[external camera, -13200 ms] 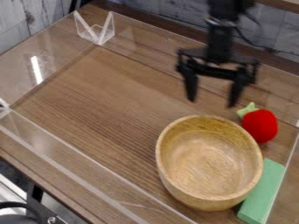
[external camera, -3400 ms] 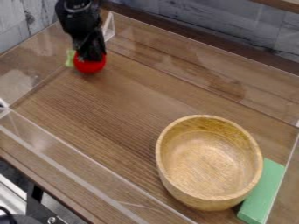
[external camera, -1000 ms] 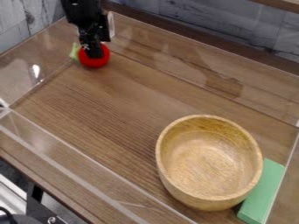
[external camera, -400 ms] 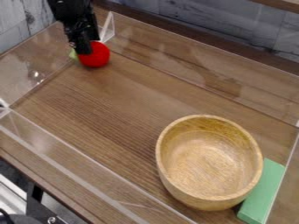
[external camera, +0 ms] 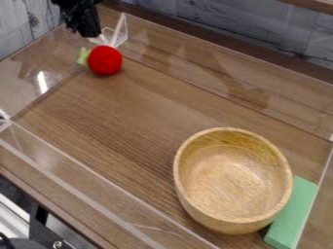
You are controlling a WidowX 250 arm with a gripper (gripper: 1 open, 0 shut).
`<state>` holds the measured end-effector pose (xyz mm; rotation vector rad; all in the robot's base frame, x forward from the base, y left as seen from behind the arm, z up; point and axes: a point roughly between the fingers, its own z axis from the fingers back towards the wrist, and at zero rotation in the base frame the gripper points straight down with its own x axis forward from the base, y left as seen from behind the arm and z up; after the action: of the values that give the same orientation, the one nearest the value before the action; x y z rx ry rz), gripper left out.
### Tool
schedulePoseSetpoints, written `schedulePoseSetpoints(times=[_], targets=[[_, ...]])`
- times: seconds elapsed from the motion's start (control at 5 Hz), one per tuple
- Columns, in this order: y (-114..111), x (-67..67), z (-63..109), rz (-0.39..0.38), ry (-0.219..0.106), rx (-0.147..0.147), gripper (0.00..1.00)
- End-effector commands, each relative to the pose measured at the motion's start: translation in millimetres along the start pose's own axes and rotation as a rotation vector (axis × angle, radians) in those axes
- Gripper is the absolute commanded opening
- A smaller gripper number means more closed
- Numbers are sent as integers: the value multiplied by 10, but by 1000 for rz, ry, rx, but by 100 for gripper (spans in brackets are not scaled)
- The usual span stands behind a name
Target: Move the red fruit to the left side of the table
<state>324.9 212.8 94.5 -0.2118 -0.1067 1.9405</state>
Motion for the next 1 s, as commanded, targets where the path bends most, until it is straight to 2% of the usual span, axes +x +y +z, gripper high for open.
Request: schedulePoseSetpoints(times=[0.0,0.6,0.8], targets=[[-109,-53,134,-27,-23,-54,0],[-84,-61,-162,113,-72,-59,0],[-67,-72,-130,164,-82,-59,0]])
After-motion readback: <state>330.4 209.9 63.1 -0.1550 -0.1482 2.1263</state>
